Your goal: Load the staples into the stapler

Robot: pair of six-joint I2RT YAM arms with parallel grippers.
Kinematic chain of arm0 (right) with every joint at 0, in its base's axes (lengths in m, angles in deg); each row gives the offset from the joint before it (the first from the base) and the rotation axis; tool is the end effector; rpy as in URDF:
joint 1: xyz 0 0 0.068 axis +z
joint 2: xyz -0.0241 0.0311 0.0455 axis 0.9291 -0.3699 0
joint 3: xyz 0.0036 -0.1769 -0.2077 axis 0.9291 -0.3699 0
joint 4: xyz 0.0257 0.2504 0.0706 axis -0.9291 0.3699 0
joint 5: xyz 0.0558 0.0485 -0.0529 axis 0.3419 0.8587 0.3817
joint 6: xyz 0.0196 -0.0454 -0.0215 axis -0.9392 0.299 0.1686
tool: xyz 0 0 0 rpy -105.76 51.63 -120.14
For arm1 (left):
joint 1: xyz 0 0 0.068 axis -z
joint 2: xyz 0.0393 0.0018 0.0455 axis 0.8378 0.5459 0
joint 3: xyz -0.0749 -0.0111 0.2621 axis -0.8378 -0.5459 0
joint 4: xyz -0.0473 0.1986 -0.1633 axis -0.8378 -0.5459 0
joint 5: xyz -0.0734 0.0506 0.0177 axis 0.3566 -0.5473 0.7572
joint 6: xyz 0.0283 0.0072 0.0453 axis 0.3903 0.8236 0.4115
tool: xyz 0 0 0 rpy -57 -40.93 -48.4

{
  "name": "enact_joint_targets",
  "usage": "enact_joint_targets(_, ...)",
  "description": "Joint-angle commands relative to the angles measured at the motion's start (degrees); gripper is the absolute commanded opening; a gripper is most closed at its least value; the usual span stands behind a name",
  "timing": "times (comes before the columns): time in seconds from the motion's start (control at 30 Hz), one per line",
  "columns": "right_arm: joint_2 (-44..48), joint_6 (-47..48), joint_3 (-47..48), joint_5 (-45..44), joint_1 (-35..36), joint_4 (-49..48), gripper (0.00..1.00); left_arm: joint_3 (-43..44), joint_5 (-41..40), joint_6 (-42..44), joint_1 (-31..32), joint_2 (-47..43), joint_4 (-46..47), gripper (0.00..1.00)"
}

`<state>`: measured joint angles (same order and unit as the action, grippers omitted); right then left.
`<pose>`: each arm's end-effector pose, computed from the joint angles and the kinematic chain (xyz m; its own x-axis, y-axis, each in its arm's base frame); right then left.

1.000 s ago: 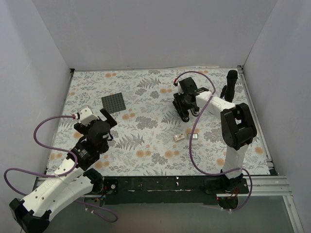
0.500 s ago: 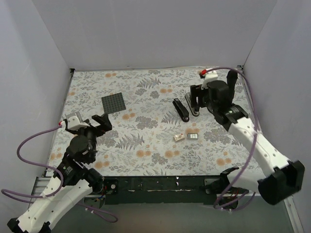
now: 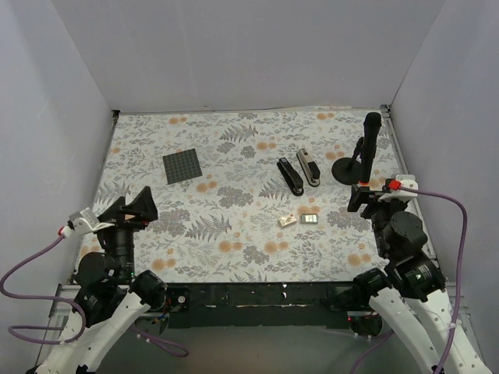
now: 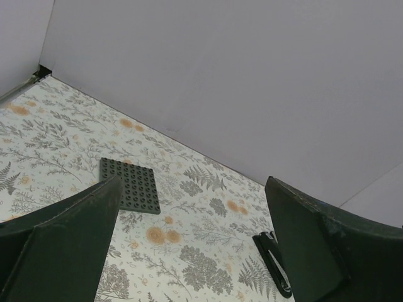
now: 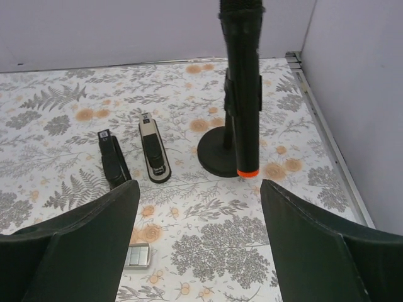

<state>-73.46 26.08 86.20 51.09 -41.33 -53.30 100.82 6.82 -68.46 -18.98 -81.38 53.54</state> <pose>0.0971 0.0304 0.3302 -0.0220 0.0548 -0.9983 0.0265 0.9982 0.0542 0.0453 -0.0039 0.3178 0.1832 -0.9164 -0.3558 0.1260 0.3808 -0.9160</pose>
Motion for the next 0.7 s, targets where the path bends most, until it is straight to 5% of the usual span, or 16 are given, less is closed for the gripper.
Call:
enact_joint_targets(0.0, 10.2, 0.2, -6.2, -7.7, -0.3, -1.9, 0.87, -0.8, -0.9, 2.6, -0.4, -3.0, 0.6, 0.98)
enact_joint_targets(0.3, 25.6, 0.1, -12.2, -11.1, -0.3, -7.4, 0.88, -2.4, -4.2, 2.7, -0.4, -4.9, 2.0, 0.98)
enact_joint_targets(0.67, 24.1, -0.2, -12.1, -10.6, -0.3, -7.0, 0.88, -3.0, -4.9, 2.6, -0.5, -4.8, 2.2, 0.98)
